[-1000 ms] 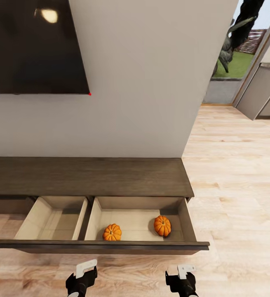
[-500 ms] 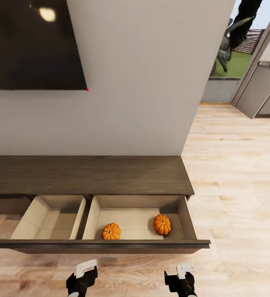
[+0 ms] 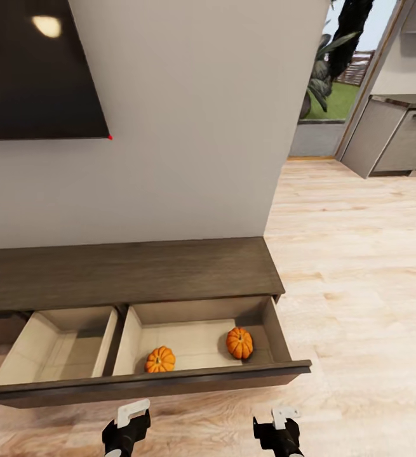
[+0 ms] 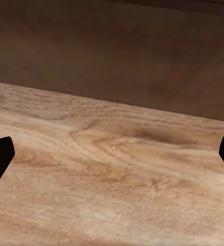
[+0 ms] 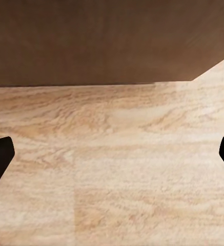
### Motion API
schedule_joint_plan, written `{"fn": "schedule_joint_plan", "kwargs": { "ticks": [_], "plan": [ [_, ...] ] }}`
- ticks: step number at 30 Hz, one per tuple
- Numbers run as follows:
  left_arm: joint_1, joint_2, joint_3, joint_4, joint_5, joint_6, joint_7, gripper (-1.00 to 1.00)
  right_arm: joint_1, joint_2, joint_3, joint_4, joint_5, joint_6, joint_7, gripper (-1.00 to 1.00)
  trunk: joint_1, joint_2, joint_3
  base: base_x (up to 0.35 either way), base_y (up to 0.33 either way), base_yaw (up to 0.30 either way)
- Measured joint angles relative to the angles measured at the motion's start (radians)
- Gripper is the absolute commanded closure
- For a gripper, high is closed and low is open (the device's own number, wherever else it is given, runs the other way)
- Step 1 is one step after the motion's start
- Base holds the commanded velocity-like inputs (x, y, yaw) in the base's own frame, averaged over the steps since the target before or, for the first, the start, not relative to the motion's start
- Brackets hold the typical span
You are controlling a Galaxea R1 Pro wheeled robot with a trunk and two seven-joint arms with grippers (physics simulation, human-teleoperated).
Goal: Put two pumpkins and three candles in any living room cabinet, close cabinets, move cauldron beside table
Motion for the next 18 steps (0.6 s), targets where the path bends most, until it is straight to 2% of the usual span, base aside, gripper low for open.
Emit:
{"fn": "schedule_joint_plan", "kwargs": {
  "ticks": [12, 18],
  "plan": [
    [0.026, 0.004, 0.001, 0.001, 0.001, 0.0, -0.057, -1.0, 0.0, 0.001, 0.004, -0.009, 0.008, 0.0, 0.0, -1.0, 0.0, 0.0, 0.0, 0.0, 0.0, -0.001],
    [0.032, 0.002, 0.0, 0.001, 0.0, 0.0, -0.06, -1.0, 0.0, 0.001, 0.004, -0.012, 0.009, 0.0, -0.001, -1.0, 0.0, 0.0, -0.001, 0.0, 0.0, 0.166]
  ]
}}
